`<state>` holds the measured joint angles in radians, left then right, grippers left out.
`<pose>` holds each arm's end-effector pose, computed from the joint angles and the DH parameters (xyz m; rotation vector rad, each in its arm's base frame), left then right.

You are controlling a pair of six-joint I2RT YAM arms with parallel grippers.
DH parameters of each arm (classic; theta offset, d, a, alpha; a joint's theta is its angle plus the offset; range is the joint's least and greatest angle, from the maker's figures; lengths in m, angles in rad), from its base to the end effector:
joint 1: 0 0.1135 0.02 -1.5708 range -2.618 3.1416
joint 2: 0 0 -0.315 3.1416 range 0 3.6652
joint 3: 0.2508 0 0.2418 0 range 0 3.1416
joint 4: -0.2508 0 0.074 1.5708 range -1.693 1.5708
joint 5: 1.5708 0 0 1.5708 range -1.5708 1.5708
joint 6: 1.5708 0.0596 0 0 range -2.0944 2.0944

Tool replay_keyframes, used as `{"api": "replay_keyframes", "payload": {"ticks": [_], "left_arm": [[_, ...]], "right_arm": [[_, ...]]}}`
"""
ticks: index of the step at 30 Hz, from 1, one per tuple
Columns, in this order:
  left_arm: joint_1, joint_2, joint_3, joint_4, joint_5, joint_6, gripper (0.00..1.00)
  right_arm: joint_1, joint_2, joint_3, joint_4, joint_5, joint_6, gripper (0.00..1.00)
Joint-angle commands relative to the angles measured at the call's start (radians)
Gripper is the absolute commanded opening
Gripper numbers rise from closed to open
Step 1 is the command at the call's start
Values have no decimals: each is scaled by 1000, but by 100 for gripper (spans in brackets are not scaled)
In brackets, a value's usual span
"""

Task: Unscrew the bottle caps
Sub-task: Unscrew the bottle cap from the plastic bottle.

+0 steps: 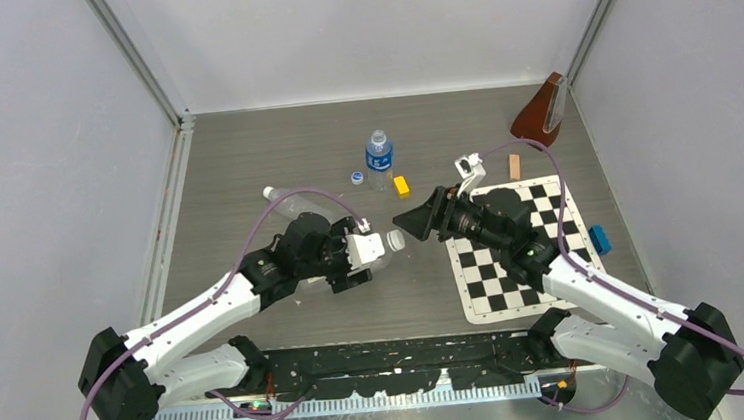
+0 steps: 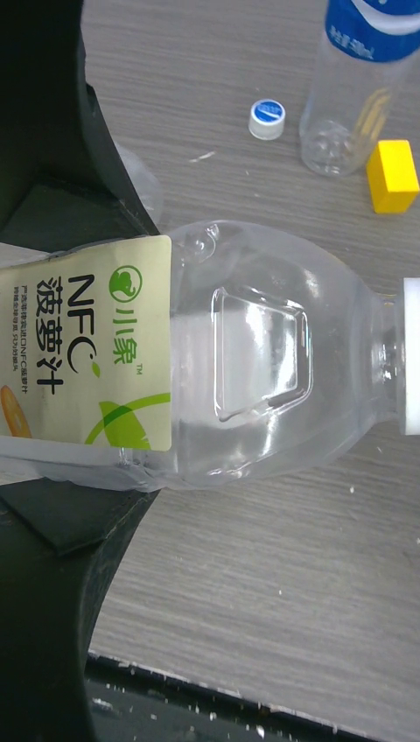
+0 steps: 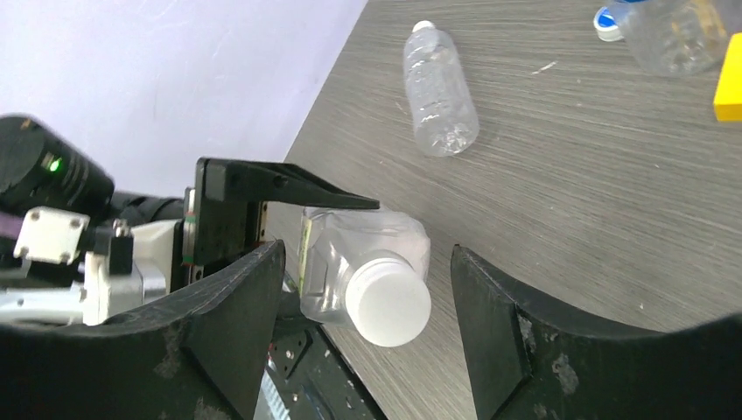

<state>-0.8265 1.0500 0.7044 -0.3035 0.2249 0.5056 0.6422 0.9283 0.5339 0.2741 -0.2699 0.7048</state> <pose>0.1320 -0.1629 0.2840 1.4766 1.6766 -0.4256 0.1515 0.1331 0.3153 -0.1631 1.8387 1.2077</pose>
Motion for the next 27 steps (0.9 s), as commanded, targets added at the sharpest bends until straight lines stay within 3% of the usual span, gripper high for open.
{"api": "replay_keyframes", "payload": {"ticks": [1,9,15,20,25,27], "left_arm": [[-2,-9,30,64,-88,-1,0],[-2,-37,10,87,-117,-4,0],[-2,-36,6,88,-102,1,0],[-2,-45,0,85,-109,3,0],[-2,-42,0,84,-99,3,0],[-2,-37,4,84,-81,4,0]], "right_arm": [[4,36,69,-103,90,94,75],[4,148,103,-72,-17,198,74],[4,238,104,59,-102,271,69],[4,270,106,79,-144,292,53],[3,257,92,86,-166,256,27],[4,249,79,106,-186,215,24]]}}
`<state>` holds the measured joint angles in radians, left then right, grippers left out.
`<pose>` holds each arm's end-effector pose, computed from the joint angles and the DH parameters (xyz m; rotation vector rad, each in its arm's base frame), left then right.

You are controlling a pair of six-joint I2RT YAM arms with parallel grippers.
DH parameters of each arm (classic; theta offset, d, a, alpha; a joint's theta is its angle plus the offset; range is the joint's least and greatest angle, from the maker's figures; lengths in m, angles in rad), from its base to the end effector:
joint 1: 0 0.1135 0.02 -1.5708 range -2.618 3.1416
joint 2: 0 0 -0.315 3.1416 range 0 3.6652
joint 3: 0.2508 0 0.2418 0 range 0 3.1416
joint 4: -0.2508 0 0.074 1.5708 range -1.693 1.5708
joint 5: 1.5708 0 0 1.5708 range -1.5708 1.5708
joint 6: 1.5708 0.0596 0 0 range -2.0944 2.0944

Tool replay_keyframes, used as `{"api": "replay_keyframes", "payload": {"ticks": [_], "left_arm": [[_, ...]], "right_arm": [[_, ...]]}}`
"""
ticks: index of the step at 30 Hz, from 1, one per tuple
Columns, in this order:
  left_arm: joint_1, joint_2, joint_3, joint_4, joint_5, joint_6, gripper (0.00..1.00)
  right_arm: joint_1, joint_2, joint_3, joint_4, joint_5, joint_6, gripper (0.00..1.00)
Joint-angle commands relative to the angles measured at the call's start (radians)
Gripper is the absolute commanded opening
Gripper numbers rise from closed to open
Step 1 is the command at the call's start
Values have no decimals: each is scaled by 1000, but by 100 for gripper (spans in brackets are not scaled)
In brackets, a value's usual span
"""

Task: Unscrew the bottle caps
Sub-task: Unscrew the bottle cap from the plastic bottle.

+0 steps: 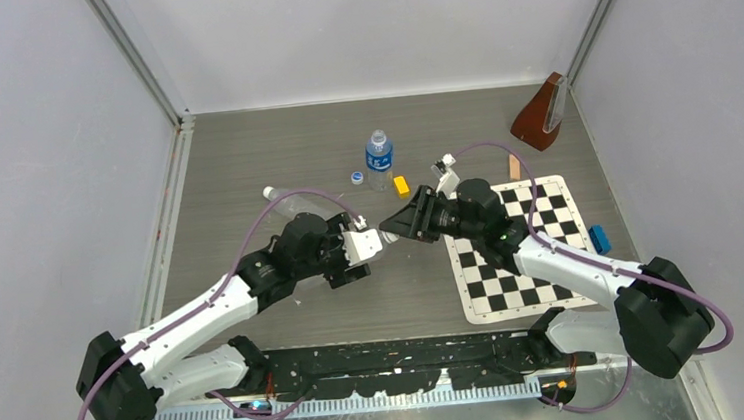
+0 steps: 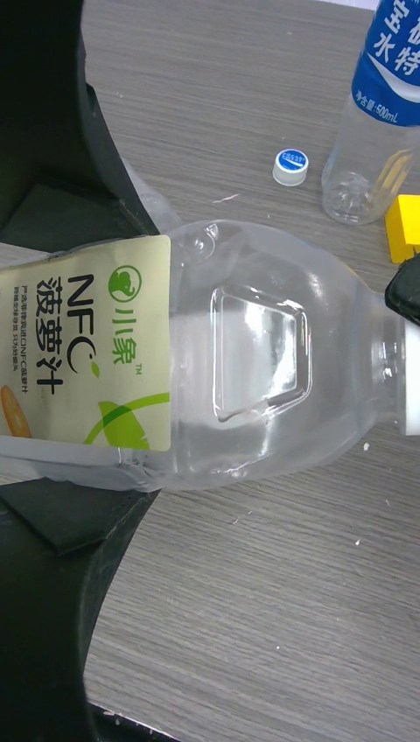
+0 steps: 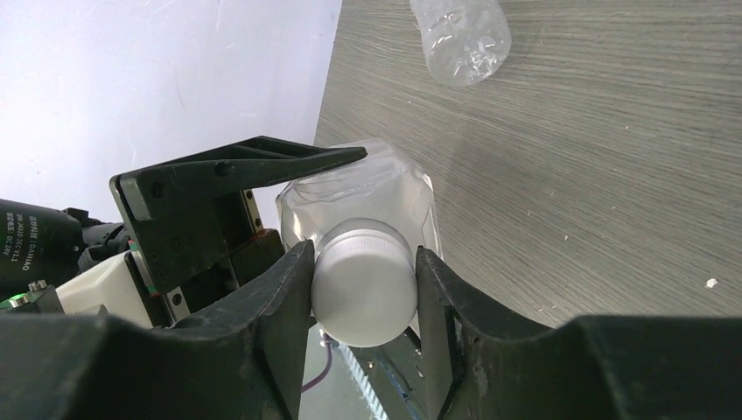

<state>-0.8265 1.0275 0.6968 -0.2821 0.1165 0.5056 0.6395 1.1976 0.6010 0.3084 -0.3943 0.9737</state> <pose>0.1352 -0.1571 0.2872 1.4083 1.6844 -0.3084 0.1920 0.1714 0.2882 0.0404 2.1163 1.4177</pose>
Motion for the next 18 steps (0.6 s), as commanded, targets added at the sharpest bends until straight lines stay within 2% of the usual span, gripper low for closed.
{"api": "replay_keyframes", "payload": {"ticks": [1,6,9,14,18], "left_arm": [[-2,-13,13,63,43,4,0],[-2,-27,21,32,241,33,0],[-2,-38,26,-1,322,35,0],[-2,-53,44,-21,454,26,0],[-2,-37,86,-79,558,26,0]], "right_arm": [[6,-24,8,84,-71,-89,23],[7,-49,-32,138,-148,-255,22],[7,-100,-67,191,-165,-382,20],[8,-155,-160,386,-265,-557,20],[8,-172,-168,406,-342,-654,20]]}}
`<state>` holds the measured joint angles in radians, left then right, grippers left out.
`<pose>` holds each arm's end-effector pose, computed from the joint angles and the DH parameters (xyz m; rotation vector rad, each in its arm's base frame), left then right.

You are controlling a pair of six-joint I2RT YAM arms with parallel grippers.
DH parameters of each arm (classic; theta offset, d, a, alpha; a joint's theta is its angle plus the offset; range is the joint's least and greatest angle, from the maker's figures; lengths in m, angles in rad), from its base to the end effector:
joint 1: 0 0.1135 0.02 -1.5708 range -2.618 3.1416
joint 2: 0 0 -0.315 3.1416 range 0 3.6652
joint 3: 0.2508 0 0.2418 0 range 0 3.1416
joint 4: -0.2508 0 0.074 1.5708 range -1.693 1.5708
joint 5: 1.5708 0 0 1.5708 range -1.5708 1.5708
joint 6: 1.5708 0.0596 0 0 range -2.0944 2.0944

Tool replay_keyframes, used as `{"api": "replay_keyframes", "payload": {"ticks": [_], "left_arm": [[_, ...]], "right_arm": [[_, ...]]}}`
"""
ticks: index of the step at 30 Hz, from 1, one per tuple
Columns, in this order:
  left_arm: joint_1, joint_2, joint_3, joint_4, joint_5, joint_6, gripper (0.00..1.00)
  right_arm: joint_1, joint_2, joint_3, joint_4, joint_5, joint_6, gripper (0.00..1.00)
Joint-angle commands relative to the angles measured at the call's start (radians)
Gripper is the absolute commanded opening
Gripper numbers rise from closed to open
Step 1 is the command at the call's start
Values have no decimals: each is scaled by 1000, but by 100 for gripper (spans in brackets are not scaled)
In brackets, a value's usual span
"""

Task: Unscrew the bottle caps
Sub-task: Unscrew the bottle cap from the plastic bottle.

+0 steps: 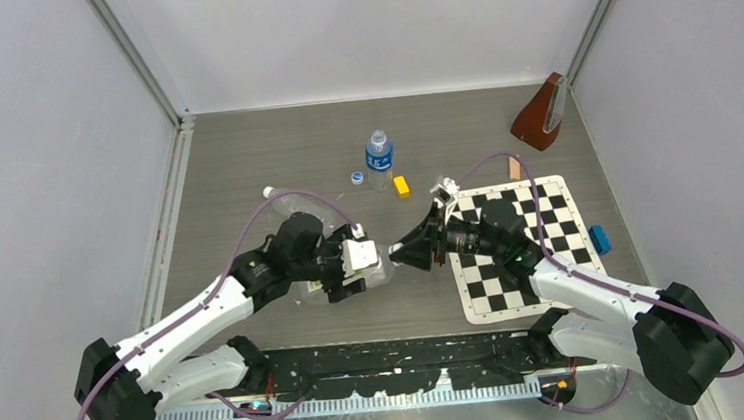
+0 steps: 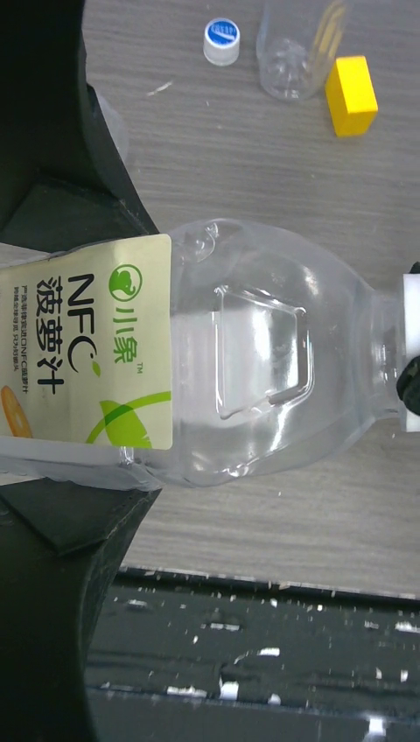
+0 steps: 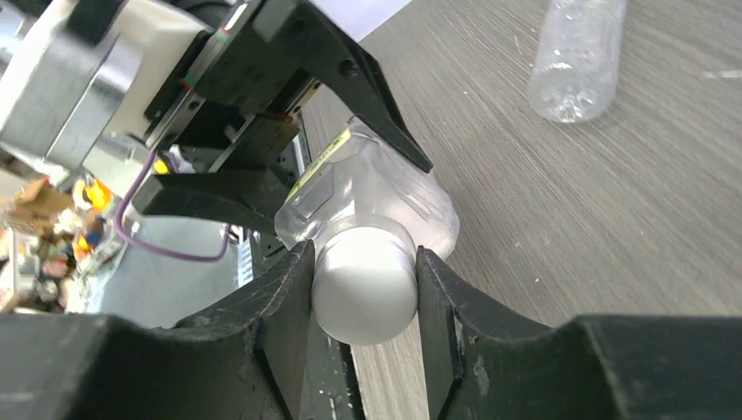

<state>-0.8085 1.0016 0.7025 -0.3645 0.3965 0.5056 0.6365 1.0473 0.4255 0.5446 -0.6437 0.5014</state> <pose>0.1169 -0.1557 0.2877 1.5360 1.6334 -0.6073 0.1470 0.1531 0.2893 -0.6558 1.7063 1.3617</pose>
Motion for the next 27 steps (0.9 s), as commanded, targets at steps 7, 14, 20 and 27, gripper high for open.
{"api": "replay_keyframes", "payload": {"ticks": [7,14,20,27], "left_arm": [[-20,10,100,-24,313,32,0],[-19,15,102,-29,326,33,0],[-20,27,113,-55,336,41,0],[-19,44,133,-87,390,49,0]], "right_arm": [[11,-24,31,114,-71,-230,19],[10,-67,2,102,-62,-254,19],[11,-123,-34,96,-65,-316,18],[10,-144,-65,140,-140,-403,12]]}}
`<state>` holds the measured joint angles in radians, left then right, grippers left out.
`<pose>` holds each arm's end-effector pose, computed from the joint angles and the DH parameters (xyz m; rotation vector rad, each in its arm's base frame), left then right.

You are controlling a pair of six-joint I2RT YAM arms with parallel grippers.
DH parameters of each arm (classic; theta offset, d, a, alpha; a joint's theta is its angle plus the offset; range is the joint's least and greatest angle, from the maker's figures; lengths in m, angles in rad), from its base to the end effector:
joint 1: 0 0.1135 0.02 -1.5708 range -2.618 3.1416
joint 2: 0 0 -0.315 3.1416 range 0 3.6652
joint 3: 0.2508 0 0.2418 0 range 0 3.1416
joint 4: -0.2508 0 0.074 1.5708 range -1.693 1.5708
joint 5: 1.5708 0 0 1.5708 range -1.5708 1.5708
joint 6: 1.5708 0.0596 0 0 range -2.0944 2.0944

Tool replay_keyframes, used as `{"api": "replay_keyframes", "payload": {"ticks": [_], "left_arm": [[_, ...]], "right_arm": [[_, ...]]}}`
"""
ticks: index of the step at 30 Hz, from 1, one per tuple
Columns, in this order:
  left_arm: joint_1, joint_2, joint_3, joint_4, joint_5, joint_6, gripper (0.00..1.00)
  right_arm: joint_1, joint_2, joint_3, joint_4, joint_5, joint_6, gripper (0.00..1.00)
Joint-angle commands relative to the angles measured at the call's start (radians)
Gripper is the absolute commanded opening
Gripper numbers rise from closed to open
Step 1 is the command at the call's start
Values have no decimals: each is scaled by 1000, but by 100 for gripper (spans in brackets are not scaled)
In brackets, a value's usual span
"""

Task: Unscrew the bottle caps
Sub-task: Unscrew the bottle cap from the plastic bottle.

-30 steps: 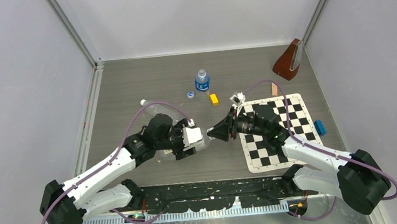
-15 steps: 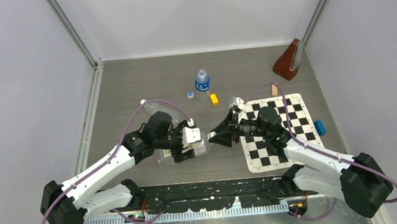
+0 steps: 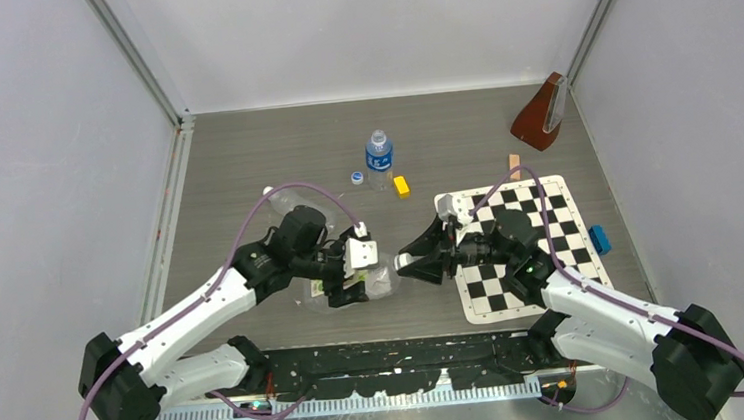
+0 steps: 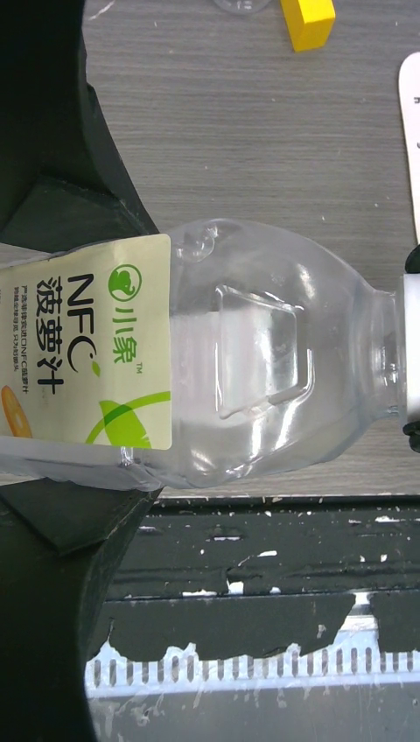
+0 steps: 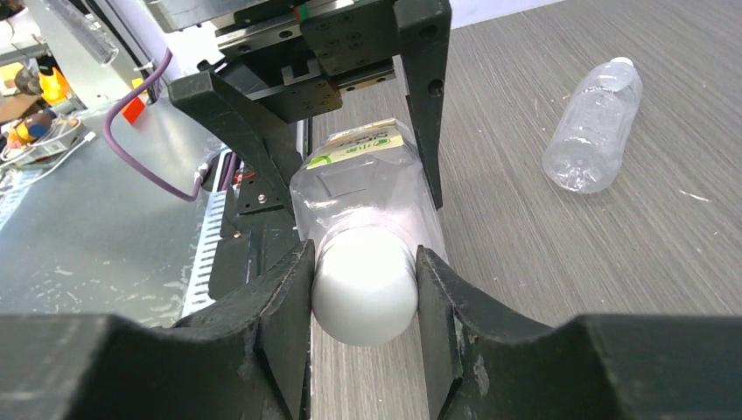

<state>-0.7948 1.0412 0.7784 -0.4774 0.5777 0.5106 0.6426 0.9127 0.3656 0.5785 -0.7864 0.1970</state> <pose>0.1128 -0.1614 0.2989 1.6195 1.6273 -0.8118 0.1145 0.1384 0.2958 -0.9937 1.3709 1.2443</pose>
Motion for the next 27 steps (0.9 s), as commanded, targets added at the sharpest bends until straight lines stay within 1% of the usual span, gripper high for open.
{"api": "replay_keyframes", "payload": {"ticks": [1,5,9,11,12,13,15,17,21,27], "left_arm": [[-33,7,59,23,217,44,0],[-32,15,61,20,216,47,0],[-32,16,51,40,159,47,0],[-32,15,47,55,132,47,0],[-33,14,43,60,117,47,0],[-32,12,41,67,107,47,0],[-32,10,34,76,89,46,0],[-32,6,26,85,69,43,0],[-32,-4,7,108,15,36,0],[-32,2,-4,118,-122,28,0]], "right_arm": [[4,-9,-7,108,-1,-103,11],[5,-10,-1,101,9,-105,11],[5,8,23,74,67,-52,16],[5,24,37,55,93,-16,22],[5,33,47,48,108,-3,30],[5,41,51,44,122,28,34],[5,56,60,43,152,77,49],[4,67,66,43,181,123,56],[5,81,74,52,233,198,66],[5,90,99,39,304,296,70]]}}
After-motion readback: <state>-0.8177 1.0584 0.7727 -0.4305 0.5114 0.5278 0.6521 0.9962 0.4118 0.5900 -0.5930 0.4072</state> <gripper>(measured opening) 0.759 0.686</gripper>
